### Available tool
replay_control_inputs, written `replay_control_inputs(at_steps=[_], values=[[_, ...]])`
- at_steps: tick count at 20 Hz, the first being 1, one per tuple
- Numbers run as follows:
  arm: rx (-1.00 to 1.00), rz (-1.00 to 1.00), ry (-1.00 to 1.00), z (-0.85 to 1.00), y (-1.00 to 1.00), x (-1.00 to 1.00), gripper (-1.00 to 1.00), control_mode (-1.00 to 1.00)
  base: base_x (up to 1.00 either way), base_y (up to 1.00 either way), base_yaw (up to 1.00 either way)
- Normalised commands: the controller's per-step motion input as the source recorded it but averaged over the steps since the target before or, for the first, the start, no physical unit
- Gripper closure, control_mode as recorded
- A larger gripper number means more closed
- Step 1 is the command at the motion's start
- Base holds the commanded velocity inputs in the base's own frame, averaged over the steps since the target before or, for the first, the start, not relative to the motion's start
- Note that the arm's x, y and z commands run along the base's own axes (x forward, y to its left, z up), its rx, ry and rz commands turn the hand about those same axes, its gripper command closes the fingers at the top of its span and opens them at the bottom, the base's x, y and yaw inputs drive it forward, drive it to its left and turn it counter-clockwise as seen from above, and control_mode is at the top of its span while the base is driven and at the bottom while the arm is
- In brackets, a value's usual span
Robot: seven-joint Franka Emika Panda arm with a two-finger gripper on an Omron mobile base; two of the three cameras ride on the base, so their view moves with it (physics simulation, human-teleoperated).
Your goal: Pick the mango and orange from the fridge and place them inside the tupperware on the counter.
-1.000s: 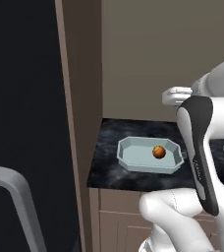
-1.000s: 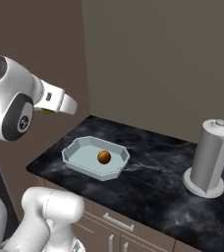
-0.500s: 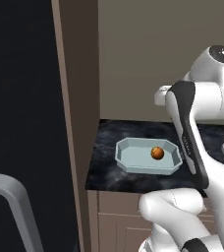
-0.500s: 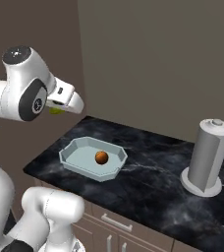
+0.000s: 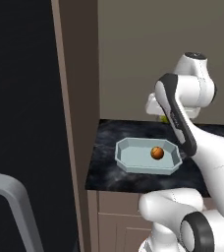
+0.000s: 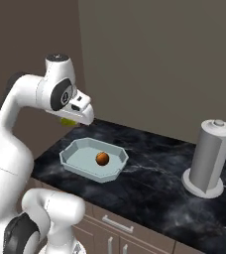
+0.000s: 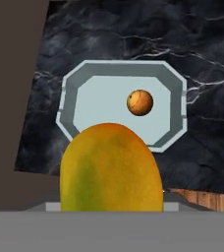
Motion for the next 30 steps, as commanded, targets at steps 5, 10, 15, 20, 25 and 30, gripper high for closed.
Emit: replay_control_inputs(at_steps=[5,10,15,20,25,30], values=[[0.03,0.00,0.02,-0.97,0.00,0.25,1.00,-1.00,0.00,0.00,0.00],[0.00,0.00,0.03,-0.82,0.00,0.31,1.00,-1.00,0.00,0.00,0.00],[0.00,0.00,0.07,-0.63,0.00,0.37,1.00,-1.00,0.00,0.00,0.00],[0.00,0.00,0.11,-0.47,0.08,0.38,1.00,-1.00,0.00,0.00,0.00],[0.00,0.00,0.02,-0.43,0.15,0.18,1.00,-1.00,0.00,0.00,0.00],[0.00,0.00,0.00,-0.41,0.15,0.00,1.00,-1.00,0.00,0.00,0.00]])
